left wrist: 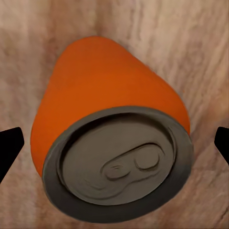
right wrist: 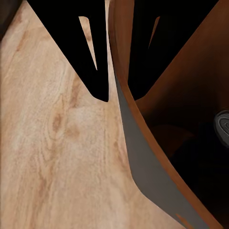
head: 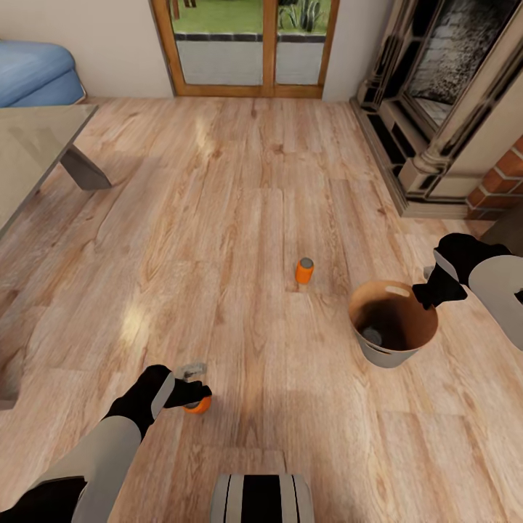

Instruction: Put the three can of soda from the living room inside the tash can in the kitchen.

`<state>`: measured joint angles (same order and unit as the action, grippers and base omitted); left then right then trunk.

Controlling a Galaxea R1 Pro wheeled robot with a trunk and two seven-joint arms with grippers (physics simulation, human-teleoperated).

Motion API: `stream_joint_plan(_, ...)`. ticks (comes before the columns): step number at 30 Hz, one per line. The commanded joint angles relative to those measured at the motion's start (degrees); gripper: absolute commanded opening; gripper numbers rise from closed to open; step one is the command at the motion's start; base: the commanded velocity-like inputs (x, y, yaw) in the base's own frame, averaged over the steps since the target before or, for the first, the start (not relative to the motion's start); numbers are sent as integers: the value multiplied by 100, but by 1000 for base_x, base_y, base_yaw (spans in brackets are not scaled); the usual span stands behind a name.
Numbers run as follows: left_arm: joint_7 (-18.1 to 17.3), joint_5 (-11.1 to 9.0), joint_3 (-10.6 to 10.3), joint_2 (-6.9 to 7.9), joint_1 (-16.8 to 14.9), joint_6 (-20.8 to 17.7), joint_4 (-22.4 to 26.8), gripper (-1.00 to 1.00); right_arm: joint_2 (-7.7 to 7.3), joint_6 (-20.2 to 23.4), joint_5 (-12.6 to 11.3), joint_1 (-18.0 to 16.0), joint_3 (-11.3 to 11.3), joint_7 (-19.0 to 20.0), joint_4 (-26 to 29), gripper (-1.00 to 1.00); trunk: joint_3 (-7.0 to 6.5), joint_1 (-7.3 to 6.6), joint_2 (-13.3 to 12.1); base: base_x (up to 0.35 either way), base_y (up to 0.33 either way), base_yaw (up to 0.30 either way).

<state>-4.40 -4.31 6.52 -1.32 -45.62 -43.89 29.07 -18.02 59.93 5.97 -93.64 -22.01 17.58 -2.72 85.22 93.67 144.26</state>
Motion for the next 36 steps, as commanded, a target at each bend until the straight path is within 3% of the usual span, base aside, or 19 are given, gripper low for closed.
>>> stream_joint_plan(1,-11,0,0,0,0,-2,1,-100,0,7,-61,-4,-7,35,-2,-100,6,-1,0,0,0,0)
stream_joint_plan(6,-52,-4,-2,14,0,2,2,-100,0,7,-61,-4,-86,35,-4,-100,20,-1,0,0,0,0)
stream_joint_plan(36,-71,17,-2,-9,0,-22,2,-100,0,7,-69,26,-45,35,15,-100,-643,-78,-40,0,0,0)
